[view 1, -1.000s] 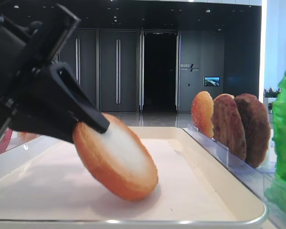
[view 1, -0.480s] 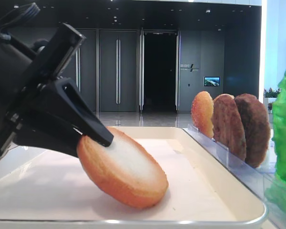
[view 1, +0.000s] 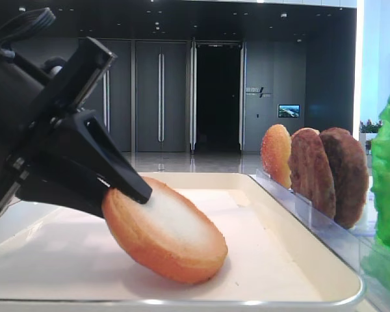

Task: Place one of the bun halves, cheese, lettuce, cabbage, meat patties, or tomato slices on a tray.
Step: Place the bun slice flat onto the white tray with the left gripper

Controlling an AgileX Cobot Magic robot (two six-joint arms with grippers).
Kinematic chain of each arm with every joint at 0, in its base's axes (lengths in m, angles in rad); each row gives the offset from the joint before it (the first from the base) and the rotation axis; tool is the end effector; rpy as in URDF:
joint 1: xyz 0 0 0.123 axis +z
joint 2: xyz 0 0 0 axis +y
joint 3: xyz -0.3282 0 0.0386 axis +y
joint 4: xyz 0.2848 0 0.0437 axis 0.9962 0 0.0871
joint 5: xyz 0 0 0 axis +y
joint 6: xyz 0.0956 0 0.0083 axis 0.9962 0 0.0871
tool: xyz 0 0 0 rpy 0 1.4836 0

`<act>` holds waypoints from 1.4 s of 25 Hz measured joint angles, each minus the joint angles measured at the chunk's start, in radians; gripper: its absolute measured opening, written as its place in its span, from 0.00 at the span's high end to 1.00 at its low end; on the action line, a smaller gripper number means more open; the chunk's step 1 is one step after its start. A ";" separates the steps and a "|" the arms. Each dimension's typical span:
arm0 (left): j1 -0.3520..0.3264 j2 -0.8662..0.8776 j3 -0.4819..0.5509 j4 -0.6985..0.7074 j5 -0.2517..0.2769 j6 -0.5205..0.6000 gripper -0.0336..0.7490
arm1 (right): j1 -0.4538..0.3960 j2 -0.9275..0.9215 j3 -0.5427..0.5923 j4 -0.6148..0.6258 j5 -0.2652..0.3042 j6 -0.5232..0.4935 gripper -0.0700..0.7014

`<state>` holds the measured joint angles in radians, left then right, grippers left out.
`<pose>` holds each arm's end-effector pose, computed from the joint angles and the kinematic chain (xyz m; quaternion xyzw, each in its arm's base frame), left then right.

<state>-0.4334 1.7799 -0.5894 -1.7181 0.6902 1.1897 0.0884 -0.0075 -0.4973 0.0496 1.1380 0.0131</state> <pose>0.2410 -0.1782 0.1258 0.0345 0.9066 -0.4118 0.0855 -0.0187 0.0027 0.2853 -0.0348 0.8706 0.0495 0.4882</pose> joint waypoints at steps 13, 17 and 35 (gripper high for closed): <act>0.000 0.000 0.000 0.000 -0.001 -0.022 0.78 | 0.000 0.000 0.000 0.000 0.000 0.000 0.19; 0.000 0.000 0.000 0.000 -0.001 -0.026 0.78 | 0.000 0.000 0.000 0.000 0.000 0.000 0.19; 0.000 0.000 0.000 0.000 -0.001 -0.066 0.78 | 0.000 0.000 0.000 0.000 0.000 0.000 0.19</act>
<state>-0.4334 1.7799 -0.5894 -1.7181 0.6895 1.1240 0.0884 -0.0075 -0.4973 0.0496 1.1380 0.0131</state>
